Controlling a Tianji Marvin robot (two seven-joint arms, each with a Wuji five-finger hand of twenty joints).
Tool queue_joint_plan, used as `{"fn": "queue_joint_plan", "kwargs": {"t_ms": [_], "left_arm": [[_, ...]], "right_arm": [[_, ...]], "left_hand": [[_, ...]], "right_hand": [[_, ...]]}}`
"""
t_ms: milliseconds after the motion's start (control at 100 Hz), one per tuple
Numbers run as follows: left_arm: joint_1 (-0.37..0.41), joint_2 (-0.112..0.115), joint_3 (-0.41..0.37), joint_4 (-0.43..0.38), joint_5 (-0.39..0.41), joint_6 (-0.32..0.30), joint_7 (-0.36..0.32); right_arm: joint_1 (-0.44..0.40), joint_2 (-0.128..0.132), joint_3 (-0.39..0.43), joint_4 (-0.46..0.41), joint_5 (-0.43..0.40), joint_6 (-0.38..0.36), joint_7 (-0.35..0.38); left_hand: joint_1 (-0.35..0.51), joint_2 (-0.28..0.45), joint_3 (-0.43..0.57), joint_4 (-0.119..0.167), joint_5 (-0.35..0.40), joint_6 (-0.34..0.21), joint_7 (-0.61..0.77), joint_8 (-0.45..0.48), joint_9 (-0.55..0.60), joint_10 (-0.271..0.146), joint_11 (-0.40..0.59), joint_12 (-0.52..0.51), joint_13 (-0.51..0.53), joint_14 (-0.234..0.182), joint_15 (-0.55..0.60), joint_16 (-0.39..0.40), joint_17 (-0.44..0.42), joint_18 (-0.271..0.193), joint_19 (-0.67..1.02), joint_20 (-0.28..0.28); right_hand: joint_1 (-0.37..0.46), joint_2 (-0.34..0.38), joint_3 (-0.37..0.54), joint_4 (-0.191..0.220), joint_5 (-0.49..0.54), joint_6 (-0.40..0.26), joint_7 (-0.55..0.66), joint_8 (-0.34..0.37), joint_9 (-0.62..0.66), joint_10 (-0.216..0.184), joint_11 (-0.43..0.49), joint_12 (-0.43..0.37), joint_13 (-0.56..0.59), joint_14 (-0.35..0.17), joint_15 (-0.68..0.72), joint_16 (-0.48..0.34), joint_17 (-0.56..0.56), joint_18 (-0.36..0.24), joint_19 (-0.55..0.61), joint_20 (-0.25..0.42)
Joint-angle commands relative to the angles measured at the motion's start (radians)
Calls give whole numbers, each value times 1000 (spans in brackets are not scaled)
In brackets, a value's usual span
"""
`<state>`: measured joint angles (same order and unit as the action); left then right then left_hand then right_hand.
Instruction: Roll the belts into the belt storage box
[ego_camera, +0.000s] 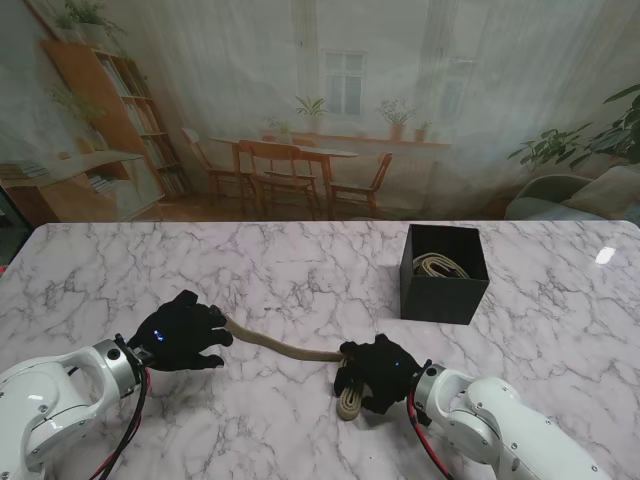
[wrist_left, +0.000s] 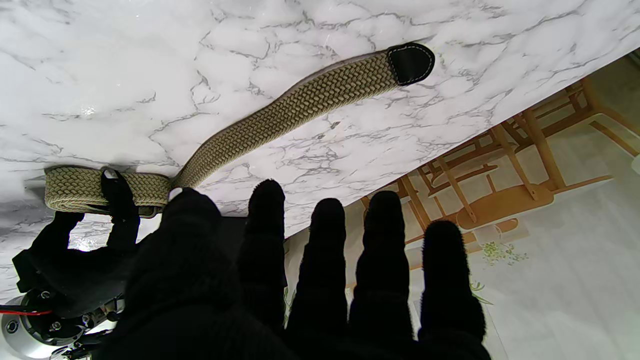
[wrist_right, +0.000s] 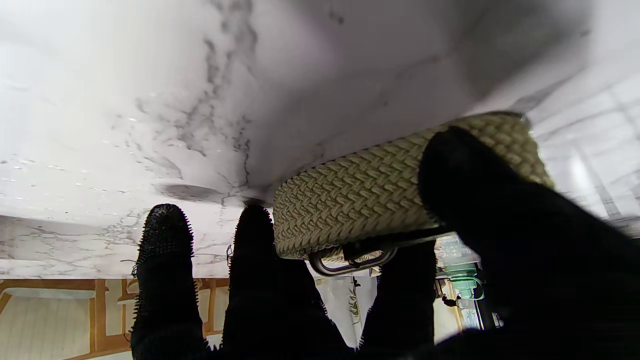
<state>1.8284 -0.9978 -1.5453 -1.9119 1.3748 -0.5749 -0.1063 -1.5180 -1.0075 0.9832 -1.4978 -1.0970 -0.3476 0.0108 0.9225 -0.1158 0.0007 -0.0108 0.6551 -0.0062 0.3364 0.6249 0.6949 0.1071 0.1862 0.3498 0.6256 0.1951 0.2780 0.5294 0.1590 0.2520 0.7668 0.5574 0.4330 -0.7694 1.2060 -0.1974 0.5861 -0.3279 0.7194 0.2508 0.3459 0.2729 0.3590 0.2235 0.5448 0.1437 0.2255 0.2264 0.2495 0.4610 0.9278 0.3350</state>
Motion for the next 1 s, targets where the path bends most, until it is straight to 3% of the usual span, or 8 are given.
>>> {"fn": "queue_joint_plan", "kwargs": {"t_ms": [0,280,350,530,660,790,860,990], "left_arm": [[2,0,3,3,1,1,-13],[0,0,6,4,-2,3,-18],[1,0,6,4,-3,3,-20],[1,0,5,5,-2,2,-18],[0,0,6,7,-3,4,-18],[0,0,7,8,-2,5,-20],[0,0,7,8,-2,6,-19],[1,0,6,8,0,7,-18]], "right_arm": [[-15,5,-8,23,-17,10,8],[-8,1,-9,37,-23,27,-35],[-5,-2,-13,50,-33,25,-83],[-13,-5,1,48,-44,25,-121],[-18,-4,9,44,-49,25,-119],[-15,-3,5,51,-58,21,-133],[-12,-2,1,56,-62,19,-142],[3,-2,-19,83,-77,15,-198]], "left_hand": [[-4,34,-14,-5,23,-5,-1,7,-4,11,-14,-3,-18,6,-17,-8,-13,46,-24,2],[-4,35,-14,-5,24,-7,-1,7,-2,9,-13,-2,-19,6,-17,-8,-13,46,-24,3],[-5,35,-14,-5,24,-5,-1,7,-3,11,-14,-3,-19,6,-17,-8,-13,46,-24,3],[-4,36,-14,-5,25,-5,-2,7,-3,11,-14,-2,-18,6,-17,-8,-13,46,-24,3],[-6,36,-14,-5,24,-5,-2,7,-2,10,-14,-2,-19,7,-17,-8,-14,46,-24,3],[-6,36,-14,-5,24,-5,-2,7,-2,11,-14,-2,-19,6,-17,-8,-13,46,-24,3],[-5,37,-14,-5,24,-4,-2,7,-2,11,-14,-2,-19,7,-17,-8,-13,46,-24,3],[-6,37,-14,-5,24,-5,-2,7,-2,10,-13,-2,-19,7,-17,-8,-13,46,-24,3]], "right_hand": [[-33,43,-14,3,196,112,649,30,54,-100,-4,-10,4,-17,-19,-14,-14,14,-9,-17],[-26,57,-17,8,186,148,685,21,262,-198,109,44,38,-40,12,0,-25,-3,-3,-29],[-25,59,-22,9,186,151,691,14,351,-225,169,71,82,-49,35,12,-21,-10,3,-31],[-22,79,-67,0,170,125,673,-2,563,-258,287,154,200,-71,82,53,-5,-23,10,-40],[-21,59,-111,-8,98,104,585,3,660,-275,291,198,283,-95,104,95,15,-55,25,-36],[-15,70,-120,-9,50,99,431,101,735,-293,297,222,338,-114,108,124,47,-85,52,-10],[-6,86,-101,-7,32,104,349,102,792,-313,310,226,374,-132,118,134,68,-101,68,-1],[42,115,-79,-11,27,104,219,37,892,-352,311,229,427,-164,134,147,94,-125,89,4]]}}
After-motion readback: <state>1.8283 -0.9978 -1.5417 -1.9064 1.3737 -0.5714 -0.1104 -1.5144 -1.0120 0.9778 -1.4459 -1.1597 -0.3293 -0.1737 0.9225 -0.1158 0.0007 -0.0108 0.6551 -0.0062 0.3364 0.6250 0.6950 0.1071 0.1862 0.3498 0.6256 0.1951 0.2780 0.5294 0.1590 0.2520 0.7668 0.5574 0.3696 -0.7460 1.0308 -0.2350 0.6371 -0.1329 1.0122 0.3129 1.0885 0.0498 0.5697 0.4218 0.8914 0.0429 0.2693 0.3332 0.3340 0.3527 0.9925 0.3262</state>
